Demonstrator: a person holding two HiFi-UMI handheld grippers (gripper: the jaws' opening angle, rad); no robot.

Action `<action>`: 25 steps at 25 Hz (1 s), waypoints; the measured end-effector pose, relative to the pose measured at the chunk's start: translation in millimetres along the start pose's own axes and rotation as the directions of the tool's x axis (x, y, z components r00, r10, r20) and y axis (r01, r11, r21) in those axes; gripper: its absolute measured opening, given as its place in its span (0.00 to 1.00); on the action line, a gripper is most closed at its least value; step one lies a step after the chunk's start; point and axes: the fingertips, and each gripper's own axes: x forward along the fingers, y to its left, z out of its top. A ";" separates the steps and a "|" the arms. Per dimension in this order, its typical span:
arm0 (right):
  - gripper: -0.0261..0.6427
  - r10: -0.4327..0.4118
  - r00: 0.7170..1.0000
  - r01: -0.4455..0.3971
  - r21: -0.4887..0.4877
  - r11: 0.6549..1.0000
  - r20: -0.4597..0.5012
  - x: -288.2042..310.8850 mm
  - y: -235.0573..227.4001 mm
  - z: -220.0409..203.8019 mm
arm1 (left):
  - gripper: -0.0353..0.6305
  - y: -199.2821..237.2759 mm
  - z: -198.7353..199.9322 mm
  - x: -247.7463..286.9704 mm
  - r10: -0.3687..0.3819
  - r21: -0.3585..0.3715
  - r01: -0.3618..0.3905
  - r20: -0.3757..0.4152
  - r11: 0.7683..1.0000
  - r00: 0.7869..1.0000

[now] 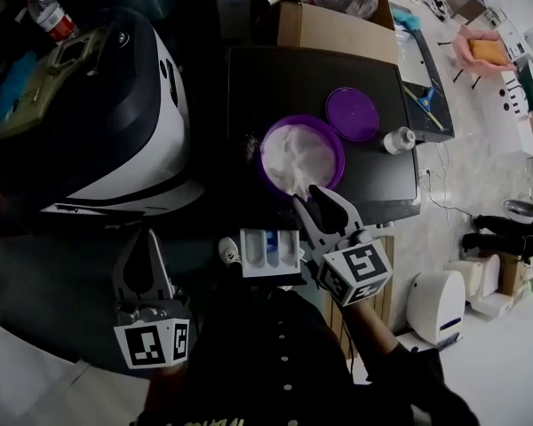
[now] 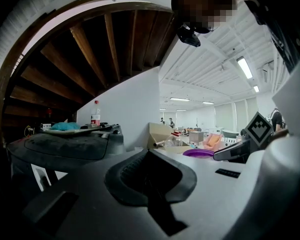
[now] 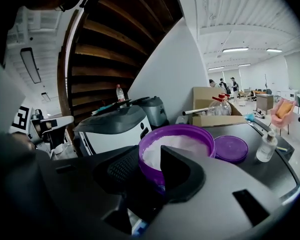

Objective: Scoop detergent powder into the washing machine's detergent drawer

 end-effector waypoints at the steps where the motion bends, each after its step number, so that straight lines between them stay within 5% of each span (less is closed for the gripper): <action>1: 0.24 -0.005 1.000 0.005 0.018 1.000 -0.005 1.2 0.4 -0.4 | 0.06 0.6 -1.9 1.8 -0.002 -0.004 0.002 -0.005 1.000 1.000; 3: 0.11 -0.027 0.999 0.028 0.018 0.999 -0.019 3.0 -0.7 -0.3 | 0.06 2.2 -5.4 4.8 -0.004 -0.009 0.004 -0.013 1.000 1.000; 12: 0.09 -0.022 0.996 0.013 -0.112 0.994 -0.086 8.7 -9.2 -4.7 | 0.06 5.2 -17.3 12.6 -0.011 -0.026 0.010 -0.038 1.000 0.999; 18: 0.09 0.079 0.985 -0.073 0.048 0.996 -0.151 10.7 1.3 -9.2 | 0.06 6.5 -20.8 18.1 -0.012 -0.036 0.010 -0.046 0.999 0.999; 25: 0.09 0.090 0.988 -0.070 0.154 0.986 -0.126 9.9 -4.7 -8.5 | 0.06 4.6 -22.5 22.2 -0.019 -0.037 0.017 -0.053 0.999 0.998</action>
